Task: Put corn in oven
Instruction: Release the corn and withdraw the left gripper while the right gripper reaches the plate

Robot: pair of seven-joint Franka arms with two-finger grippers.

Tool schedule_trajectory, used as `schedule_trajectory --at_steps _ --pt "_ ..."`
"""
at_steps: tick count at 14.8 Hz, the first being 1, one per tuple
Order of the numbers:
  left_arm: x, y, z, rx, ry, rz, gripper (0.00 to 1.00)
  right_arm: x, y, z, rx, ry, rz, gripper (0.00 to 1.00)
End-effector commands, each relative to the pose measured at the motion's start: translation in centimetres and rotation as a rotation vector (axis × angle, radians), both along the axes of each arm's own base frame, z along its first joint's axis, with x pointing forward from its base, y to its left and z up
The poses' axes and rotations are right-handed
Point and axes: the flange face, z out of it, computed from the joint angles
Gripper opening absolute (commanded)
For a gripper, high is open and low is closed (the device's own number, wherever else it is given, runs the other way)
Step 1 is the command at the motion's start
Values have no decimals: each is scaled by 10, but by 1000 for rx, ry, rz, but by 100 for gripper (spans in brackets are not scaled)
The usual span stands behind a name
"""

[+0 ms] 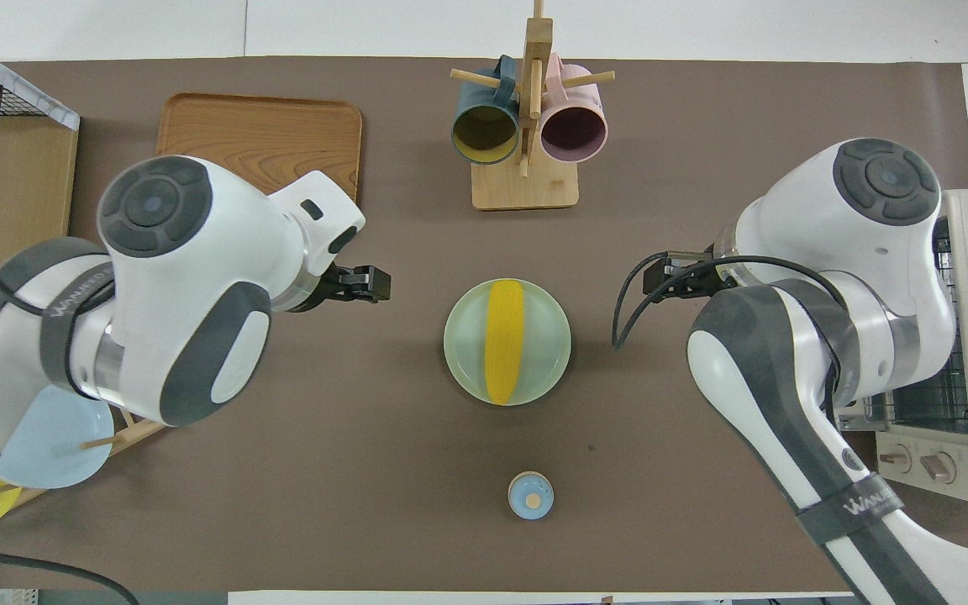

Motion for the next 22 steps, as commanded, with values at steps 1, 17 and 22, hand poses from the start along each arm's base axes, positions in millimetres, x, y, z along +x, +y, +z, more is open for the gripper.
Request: schedule_trajectory --at_steps 1,17,22 --pt "-2 54 40 -14 3 -9 100 -10 7 -12 23 -27 -12 87" --pt "3 196 138 66 -9 51 100 -47 272 -5 -64 -48 -126 77" --pt "6 212 153 72 -10 79 100 -49 317 -66 -139 -111 -124 74"
